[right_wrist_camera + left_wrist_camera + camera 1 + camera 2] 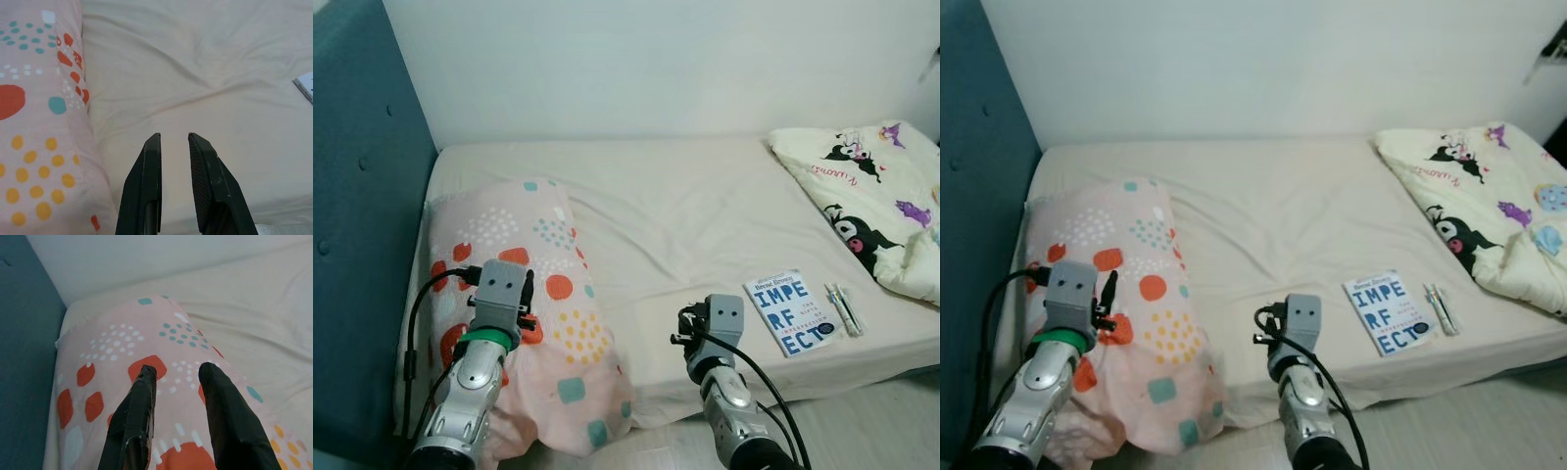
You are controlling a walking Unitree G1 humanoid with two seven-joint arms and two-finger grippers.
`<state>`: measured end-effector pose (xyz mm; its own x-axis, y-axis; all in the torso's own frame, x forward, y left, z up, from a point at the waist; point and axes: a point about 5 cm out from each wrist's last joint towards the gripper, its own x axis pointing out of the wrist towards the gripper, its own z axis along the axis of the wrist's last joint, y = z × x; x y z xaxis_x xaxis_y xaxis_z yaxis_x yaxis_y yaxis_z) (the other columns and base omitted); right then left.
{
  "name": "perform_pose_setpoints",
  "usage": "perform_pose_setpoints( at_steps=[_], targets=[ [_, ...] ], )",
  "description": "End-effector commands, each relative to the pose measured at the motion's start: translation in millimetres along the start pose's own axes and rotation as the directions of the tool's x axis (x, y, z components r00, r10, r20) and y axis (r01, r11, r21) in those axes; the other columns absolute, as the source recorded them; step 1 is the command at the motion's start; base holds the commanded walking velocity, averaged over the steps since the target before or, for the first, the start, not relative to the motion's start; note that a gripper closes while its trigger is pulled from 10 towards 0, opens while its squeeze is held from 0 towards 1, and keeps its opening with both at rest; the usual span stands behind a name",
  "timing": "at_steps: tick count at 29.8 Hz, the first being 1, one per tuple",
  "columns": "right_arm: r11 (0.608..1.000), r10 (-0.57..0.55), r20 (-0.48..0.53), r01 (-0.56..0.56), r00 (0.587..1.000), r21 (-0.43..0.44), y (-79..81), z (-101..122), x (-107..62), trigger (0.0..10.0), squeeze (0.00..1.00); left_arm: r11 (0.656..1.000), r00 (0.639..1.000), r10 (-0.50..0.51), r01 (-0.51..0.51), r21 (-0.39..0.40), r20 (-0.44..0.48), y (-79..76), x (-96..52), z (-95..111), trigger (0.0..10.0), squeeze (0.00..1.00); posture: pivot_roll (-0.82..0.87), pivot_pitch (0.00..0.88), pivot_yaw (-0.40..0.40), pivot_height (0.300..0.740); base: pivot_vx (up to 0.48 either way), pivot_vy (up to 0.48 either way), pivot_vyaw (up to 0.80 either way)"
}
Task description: Clean up the room
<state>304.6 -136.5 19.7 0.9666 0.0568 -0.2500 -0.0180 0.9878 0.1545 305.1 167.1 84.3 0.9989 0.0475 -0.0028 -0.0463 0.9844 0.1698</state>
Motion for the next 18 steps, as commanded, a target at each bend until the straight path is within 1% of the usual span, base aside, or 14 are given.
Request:
perform_pose_setpoints(
  at_steps=[1, 9, 13, 18],
  targets=[
    [1.0, -0.005, -0.035, 0.005, 0.999, -0.004, -1.6, -8.3, -3.6, 10.0, 0.0, 1.0, 0.999, 0.016, -0.017, -0.023, -0.045, -0.7, -4.3, -10.1, 10.0, 0.0, 0.07, 0.0, -0.033, 0.74, 0.0, 0.0, 0.0],
    [1.0, -0.014, -0.043, 0.013, 0.999, -0.012, -2.3, -7.8, -2.7, 10.0, 0.0, 0.999, 0.998, 0.03, -0.031, -0.023, -0.057, -0.2, -5.3, -13.4, 10.0, 0.0, 0.07, 0.0, -0.035, 0.74, 0.0, 0.0, 0.0],
    [1.0, -0.024, -0.053, 0.023, 0.998, -0.003, -3.0, -8.8, -2.8, 10.0, 0.0, 0.999, 0.998, 0.033, -0.034, -0.029, -0.055, -0.5, -4.6, -13.5, 10.0, 0.0, 0.07, 0.0, -0.039, 0.74, 0.0, 0.0, 0.0],
    [1.0, -0.013, -0.06, 0.012, 0.998, -0.023, -2.2, -8.1, -1.8, 10.0, 0.0, 0.999, 0.997, 0.043, -0.044, -0.019, -0.067, 0.2, -2.0, -14.3, 10.0, 0.0, 0.06, 0.0, -0.036, 0.74, 0.0, 0.0, 0.0]
  ],
)
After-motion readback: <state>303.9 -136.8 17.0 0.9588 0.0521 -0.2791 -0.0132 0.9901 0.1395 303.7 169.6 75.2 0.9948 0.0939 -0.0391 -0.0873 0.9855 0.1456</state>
